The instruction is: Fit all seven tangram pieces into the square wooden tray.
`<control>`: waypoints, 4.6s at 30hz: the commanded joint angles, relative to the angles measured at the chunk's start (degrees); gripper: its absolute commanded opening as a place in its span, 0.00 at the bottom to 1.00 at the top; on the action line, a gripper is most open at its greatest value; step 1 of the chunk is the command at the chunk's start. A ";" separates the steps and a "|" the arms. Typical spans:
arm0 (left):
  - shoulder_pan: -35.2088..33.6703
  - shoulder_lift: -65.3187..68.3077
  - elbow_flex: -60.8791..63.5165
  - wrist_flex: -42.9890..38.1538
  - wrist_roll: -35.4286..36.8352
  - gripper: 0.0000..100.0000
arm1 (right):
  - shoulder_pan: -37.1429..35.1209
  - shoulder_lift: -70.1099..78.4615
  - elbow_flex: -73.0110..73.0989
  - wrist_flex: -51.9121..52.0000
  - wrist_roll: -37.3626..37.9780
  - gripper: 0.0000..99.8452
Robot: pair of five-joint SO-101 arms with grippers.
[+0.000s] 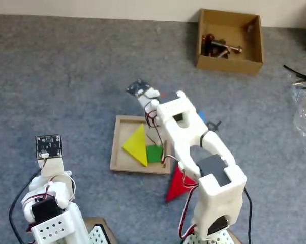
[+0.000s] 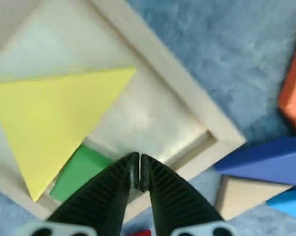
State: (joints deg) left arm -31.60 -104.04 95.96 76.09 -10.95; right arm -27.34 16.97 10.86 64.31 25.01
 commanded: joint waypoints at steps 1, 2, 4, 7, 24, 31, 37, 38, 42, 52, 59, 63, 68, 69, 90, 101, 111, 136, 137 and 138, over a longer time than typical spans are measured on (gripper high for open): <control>1.01 -0.31 1.19 0.53 0.44 0.01 | 0.40 -3.65 0.13 2.68 -0.35 0.02; 1.01 -0.31 1.19 0.53 0.44 0.01 | 0.40 -3.65 0.13 4.09 -0.35 0.02; 1.01 -0.31 1.19 0.53 0.44 0.01 | 0.40 -3.65 0.22 6.46 -0.35 0.02; 1.01 -0.31 1.19 0.53 0.44 0.01 | 0.40 -3.65 0.48 8.31 -0.35 0.02; 1.01 -0.31 1.19 0.53 0.44 0.01 | -5.93 -13.85 -2.68 10.15 -3.60 0.02; 1.01 -0.31 1.19 0.53 0.44 0.01 | -7.78 -17.01 -2.68 9.54 -3.60 0.02; 1.01 -0.31 1.19 0.53 0.44 0.01 | -9.63 -15.43 -3.03 9.89 -3.16 0.02; 1.01 -0.31 1.19 0.53 0.44 0.01 | -10.24 -15.34 -3.03 9.98 -3.16 0.02; 1.01 -0.31 1.19 0.53 0.44 0.01 | -11.74 -14.90 -3.03 10.15 -3.16 0.03; 1.01 -0.31 1.19 0.53 0.44 0.01 | -11.91 -11.21 -3.12 7.16 -3.69 0.31; 1.01 -0.31 1.19 0.53 0.44 0.01 | -15.87 -10.95 -5.67 6.99 -3.69 0.31; 1.01 -0.31 1.19 0.53 0.53 0.01 | -16.48 -10.86 -6.11 6.81 -3.69 0.31; 1.01 -0.31 1.19 0.53 0.53 0.01 | -16.40 -10.95 -6.64 6.64 -7.21 0.31; 1.01 -0.31 1.19 0.53 0.53 0.01 | -16.57 -10.95 -7.16 5.76 -9.49 0.31; 1.01 -0.31 1.19 0.53 0.53 0.01 | -16.04 -8.84 -0.75 -6.99 -36.04 0.31; 1.01 -0.31 1.19 0.53 0.53 0.01 | -17.80 -1.27 -0.31 -5.32 -36.31 0.31; 1.01 -0.31 1.19 0.53 0.53 0.01 | -22.46 -0.84 -2.42 -4.97 -36.31 0.31; 1.01 -0.31 1.19 0.53 0.53 0.01 | -20.53 2.86 -4.18 -5.85 -43.25 0.31; 1.01 -0.31 1.19 0.53 0.53 0.01 | -19.82 3.82 -4.18 -5.76 -43.69 0.31; 1.01 -0.31 1.19 0.53 0.53 0.01 | -19.38 4.79 -4.26 -5.76 -43.87 0.31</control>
State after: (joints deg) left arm -31.60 -104.04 95.96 76.09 -10.95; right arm -48.53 19.16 8.66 59.82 -17.36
